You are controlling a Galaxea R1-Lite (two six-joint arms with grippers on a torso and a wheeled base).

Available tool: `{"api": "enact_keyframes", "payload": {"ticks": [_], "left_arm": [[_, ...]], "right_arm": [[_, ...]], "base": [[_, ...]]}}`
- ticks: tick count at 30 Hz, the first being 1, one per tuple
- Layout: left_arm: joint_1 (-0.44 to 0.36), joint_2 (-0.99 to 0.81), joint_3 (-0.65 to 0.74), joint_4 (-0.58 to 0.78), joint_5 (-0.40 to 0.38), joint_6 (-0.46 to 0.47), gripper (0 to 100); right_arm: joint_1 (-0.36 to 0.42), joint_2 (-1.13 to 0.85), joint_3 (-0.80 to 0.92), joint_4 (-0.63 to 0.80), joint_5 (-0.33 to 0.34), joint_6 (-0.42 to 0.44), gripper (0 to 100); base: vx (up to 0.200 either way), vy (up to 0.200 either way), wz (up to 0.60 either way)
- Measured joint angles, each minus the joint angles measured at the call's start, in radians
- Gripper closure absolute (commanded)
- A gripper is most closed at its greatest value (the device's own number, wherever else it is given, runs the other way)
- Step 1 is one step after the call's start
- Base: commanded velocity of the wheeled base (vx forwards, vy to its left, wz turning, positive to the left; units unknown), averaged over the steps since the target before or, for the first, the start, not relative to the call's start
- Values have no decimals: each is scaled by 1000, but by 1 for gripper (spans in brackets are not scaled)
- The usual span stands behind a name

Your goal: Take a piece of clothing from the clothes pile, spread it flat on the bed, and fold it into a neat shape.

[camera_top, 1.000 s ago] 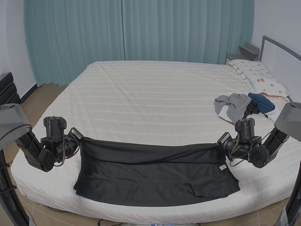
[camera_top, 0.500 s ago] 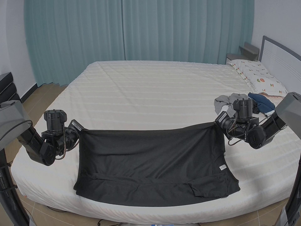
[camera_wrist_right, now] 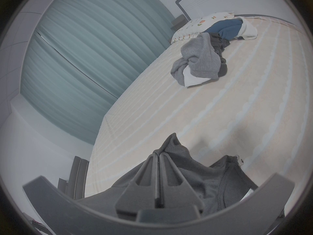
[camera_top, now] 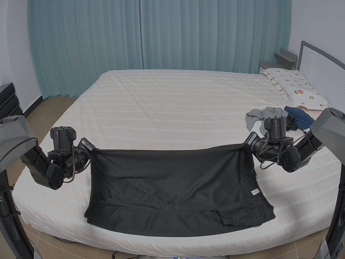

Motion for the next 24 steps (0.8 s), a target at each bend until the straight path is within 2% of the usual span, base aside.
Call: {"api": "enact_keyframes", "payload": {"ticks": [20, 24], "left_arm": [[14, -5, 13, 13, -3, 24, 100], [14, -2, 35, 14, -5, 81, 100]], "right_arm": [[0, -1, 34, -2, 33, -14, 100], [-4, -24, 86, -6, 34, -48, 100]], "base": [[0, 0, 0], [0, 0, 0]]}}
